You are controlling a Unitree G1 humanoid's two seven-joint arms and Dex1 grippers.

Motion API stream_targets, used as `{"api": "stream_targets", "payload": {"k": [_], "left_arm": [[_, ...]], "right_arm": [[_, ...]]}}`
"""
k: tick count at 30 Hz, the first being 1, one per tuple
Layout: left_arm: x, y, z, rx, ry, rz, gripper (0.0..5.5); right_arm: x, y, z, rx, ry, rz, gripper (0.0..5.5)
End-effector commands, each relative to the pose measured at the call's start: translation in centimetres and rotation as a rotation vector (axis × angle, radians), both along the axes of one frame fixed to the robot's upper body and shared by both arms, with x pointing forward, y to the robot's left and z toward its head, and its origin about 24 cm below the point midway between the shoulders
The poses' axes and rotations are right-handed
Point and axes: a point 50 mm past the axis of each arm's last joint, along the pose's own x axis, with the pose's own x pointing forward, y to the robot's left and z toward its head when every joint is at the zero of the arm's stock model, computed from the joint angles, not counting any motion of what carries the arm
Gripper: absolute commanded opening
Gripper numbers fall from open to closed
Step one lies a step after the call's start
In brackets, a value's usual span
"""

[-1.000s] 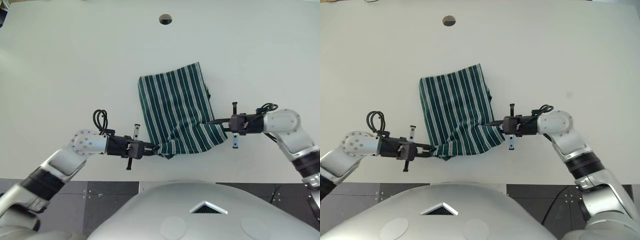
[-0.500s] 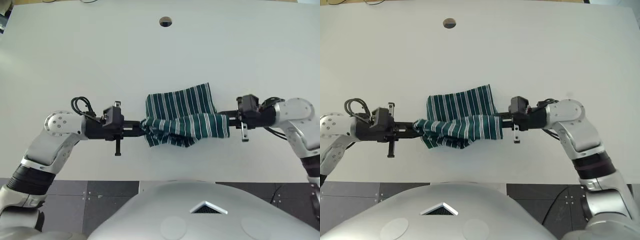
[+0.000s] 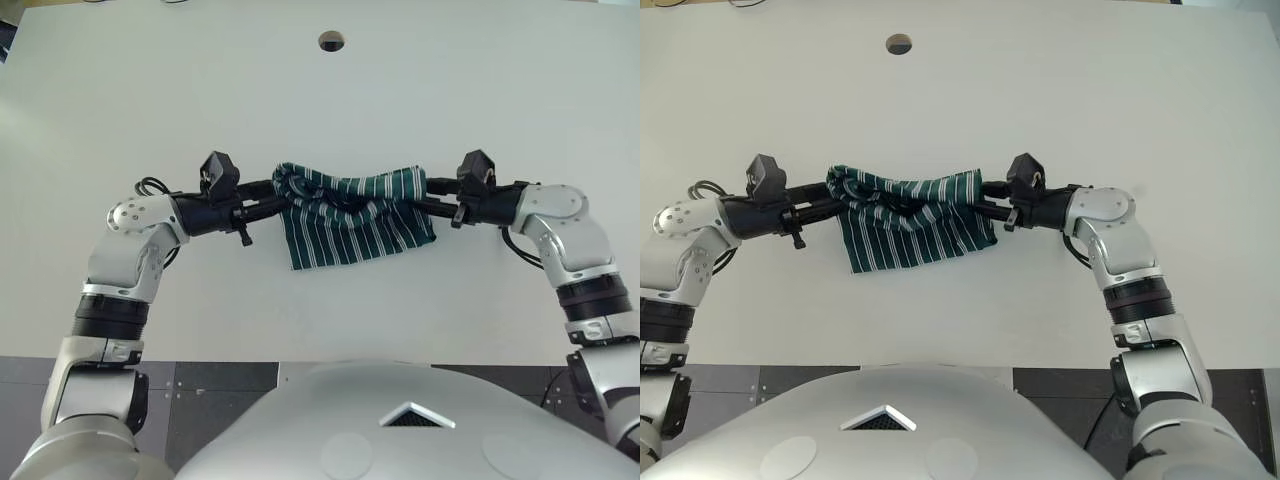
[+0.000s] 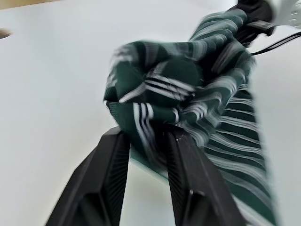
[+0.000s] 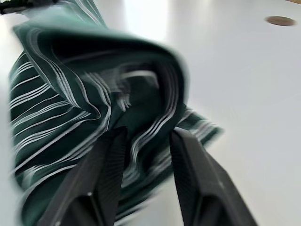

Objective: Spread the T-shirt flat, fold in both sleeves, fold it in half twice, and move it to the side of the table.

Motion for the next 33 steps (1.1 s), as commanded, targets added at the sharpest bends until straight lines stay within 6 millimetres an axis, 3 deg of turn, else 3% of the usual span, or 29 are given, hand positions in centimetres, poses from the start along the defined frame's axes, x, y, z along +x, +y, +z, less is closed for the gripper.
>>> {"api": "stream_targets", "payload": {"k": [1, 6, 9, 12, 14, 16, 20, 24, 27, 29, 31, 33], "left_arm": [[2.3, 1.7, -0.1, 0.071, -0.008, 0.185, 1.28], [3.2, 2.5, 0.1, 0.025, 0.071, 0.308, 1.28], [3.7, 3.3, 0.5, 0.016, 0.059, 0.384, 1.28], [4.3, 3.1, 1.4, -0.022, 0.002, 0.426, 1.28], [4.6, 3.0, 1.7, -0.046, -0.022, 0.451, 1.28], [4.7, 3.0, 1.9, -0.06, -0.029, 0.461, 1.28], [4.6, 2.7, 2.0, -0.076, -0.041, 0.457, 1.28], [4.2, 2.2, 1.6, -0.065, -0.06, 0.448, 1.28], [4.0, 2.1, 1.6, -0.064, -0.07, 0.445, 1.28], [4.1, 1.9, 1.8, -0.077, -0.081, 0.446, 1.28], [4.2, 1.6, 2.2, -0.087, -0.095, 0.446, 1.28], [4.1, 1.6, 2.4, -0.098, -0.111, 0.452, 1.28]], "right_arm": [[1.9, -0.2, 0.4, 0.085, 0.063, -0.17, 1.96], [3.1, 0.0, 0.1, 0.108, 0.094, -0.309, 1.96], [2.1, 2.2, 3.3, 0.12, -0.314, -0.144, 1.96], [-2.3, 6.2, 6.3, 0.258, -0.684, 0.221, 1.96], [-4.2, 7.9, 5.9, 0.234, -0.795, 0.374, 1.96], [-4.7, 8.9, 4.8, 0.164, -0.853, 0.44, 1.96], [-3.9, 11.2, 2.7, 0.047, -0.893, 0.441, 1.96], [-1.4, 12.6, 1.0, -0.021, -0.85, 0.314, 1.96], [0.4, 11.8, -1.7, -0.198, -0.753, 0.305, 1.96], [0.6, 10.1, -3.7, -0.38, -0.719, 0.416, 1.96], [0.8, 6.7, -4.9, -0.602, -0.718, 0.585, 1.96], [2.4, 1.0, -3.9, -0.879, -0.697, 0.703, 1.96]]}}
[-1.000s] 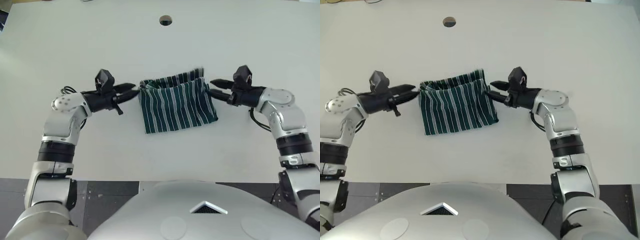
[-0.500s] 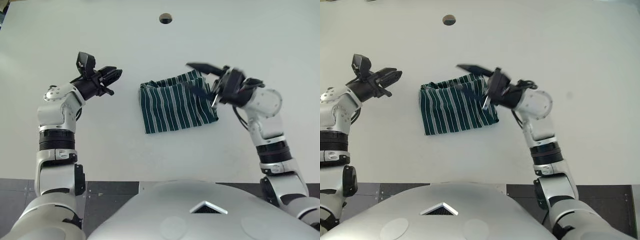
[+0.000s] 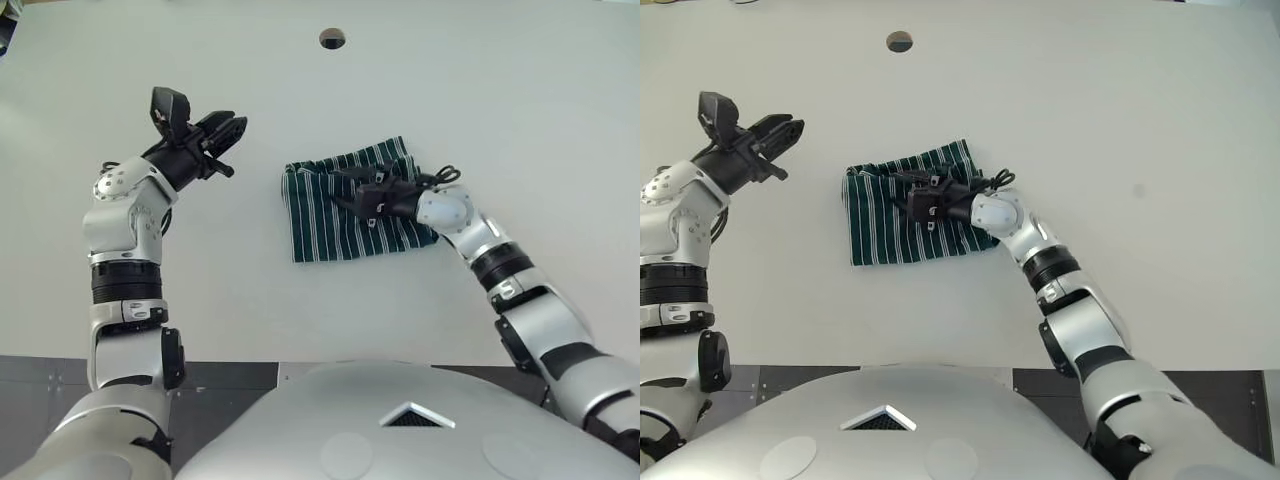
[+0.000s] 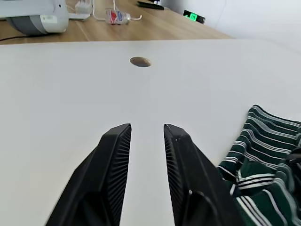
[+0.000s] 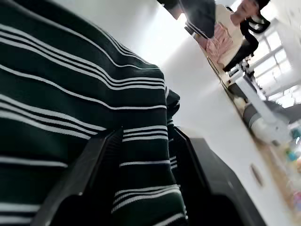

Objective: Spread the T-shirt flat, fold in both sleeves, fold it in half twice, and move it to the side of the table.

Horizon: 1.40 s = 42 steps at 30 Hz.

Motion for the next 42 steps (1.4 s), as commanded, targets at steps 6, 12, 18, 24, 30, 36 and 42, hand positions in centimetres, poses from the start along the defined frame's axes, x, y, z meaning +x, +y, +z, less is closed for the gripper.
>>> {"api": "stream_targets", "payload": {"k": [6, 12, 18, 24, 30, 36, 42], "left_arm": [[0.1, -1.2, 0.8, -0.068, -0.113, 0.034, 1.28], [0.7, -3.1, 2.7, -0.183, -0.28, 0.088, 1.28], [5.9, -5.0, 6.2, -0.179, -0.562, 0.429, 1.28], [7.9, -5.0, 10.4, -0.079, -0.763, 0.831, 1.28], [5.3, -6.2, 10.4, 0.013, -0.968, 0.631, 1.28], [3.8, -6.9, 10.5, 0.053, -1.036, 0.603, 1.28], [4.0, -7.4, 9.9, 0.044, -0.999, 0.594, 1.28]], "right_arm": [[4.3, -25.4, 8.4, -0.987, -0.161, -0.43, 1.96], [3.6, -30.6, 9.8, -1.137, -0.237, -0.701, 1.96], [10.7, -17.1, 15.2, 0.461, -0.455, -0.992, 1.96], [11.7, -6.7, 13.5, 1.115, 0.071, -0.902, 1.96], [9.7, -6.1, 13.2, 1.233, -0.1, -0.989, 1.96], [8.9, -6.2, 12.7, 1.218, -0.101, -1.003, 1.96], [8.3, -6.1, 14.1, 1.224, -0.131, -0.951, 1.96]]}}
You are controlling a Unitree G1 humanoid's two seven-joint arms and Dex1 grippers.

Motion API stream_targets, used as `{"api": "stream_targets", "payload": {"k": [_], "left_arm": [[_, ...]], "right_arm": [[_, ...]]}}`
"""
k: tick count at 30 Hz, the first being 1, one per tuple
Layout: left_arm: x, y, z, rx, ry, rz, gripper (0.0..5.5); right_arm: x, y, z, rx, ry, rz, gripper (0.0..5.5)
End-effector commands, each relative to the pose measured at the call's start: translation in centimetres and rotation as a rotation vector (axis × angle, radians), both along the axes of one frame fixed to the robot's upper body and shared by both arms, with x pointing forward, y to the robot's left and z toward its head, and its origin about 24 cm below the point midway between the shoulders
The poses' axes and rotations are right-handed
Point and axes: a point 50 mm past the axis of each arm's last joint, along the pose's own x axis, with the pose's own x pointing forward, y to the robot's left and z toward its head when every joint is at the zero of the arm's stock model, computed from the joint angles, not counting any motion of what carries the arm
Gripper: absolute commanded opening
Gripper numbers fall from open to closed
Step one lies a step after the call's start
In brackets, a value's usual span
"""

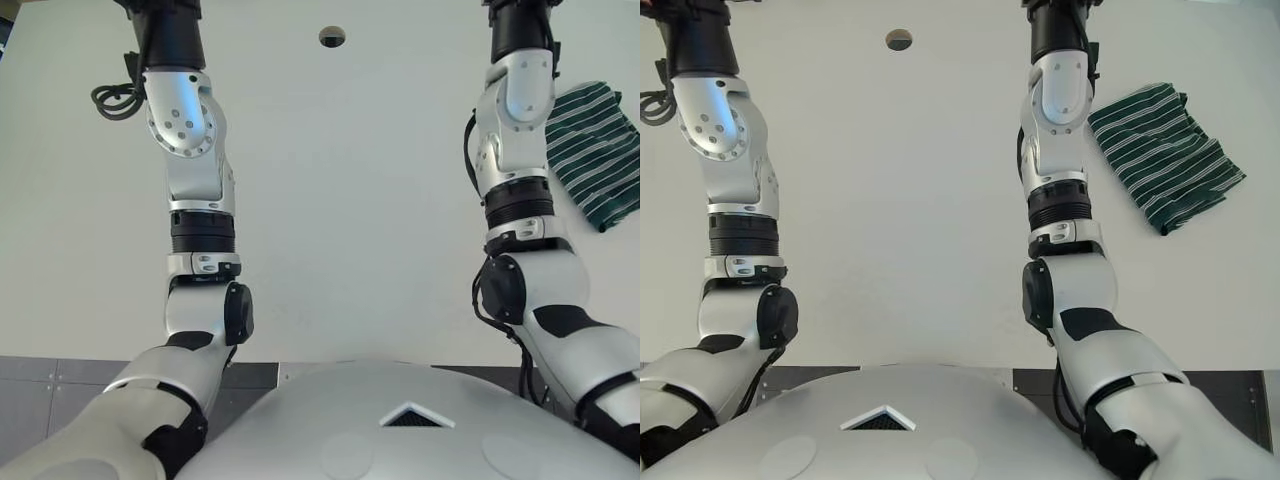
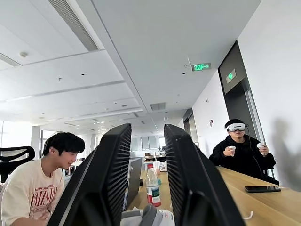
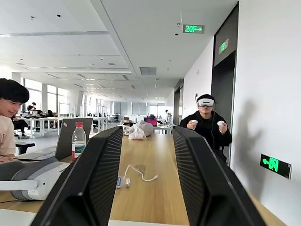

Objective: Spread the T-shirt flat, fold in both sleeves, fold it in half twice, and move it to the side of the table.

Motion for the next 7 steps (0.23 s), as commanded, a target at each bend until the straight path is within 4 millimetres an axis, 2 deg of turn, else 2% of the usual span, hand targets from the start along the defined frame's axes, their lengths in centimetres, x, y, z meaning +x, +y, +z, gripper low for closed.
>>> {"api": "stream_targets", "payload": {"k": [1, 7], "left_arm": [[0.41, -0.33, -0.36, -0.013, 0.028, -0.011, 1.28], [0.97, -1.13, -0.55, -0.031, 0.036, -0.042, 1.28]], "right_arm": [[-0.17, -0.01, 0.93, -0.015, -0.021, 0.016, 1.96], [-0.18, 0.26, 1.01, -0.024, 0.01, 0.145, 1.96]]}}
